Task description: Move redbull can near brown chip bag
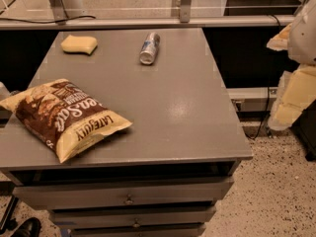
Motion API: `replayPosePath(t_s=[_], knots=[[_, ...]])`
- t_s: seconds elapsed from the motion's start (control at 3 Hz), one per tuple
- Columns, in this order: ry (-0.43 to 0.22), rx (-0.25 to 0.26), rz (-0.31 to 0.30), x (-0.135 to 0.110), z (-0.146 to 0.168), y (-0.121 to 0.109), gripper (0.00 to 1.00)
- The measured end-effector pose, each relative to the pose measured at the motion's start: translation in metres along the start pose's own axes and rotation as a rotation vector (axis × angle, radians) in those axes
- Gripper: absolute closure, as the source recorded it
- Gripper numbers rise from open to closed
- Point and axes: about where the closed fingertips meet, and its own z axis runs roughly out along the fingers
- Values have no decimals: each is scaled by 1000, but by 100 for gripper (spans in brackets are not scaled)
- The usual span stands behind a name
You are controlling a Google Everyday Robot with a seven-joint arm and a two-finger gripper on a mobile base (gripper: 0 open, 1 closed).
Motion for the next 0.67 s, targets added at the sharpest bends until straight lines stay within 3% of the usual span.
replayPosePath(t_s=[0.33,0.67], knots=[[-16,8,-8,-3,2,-3,0],[-91,25,-86,-31,26,-33,0]])
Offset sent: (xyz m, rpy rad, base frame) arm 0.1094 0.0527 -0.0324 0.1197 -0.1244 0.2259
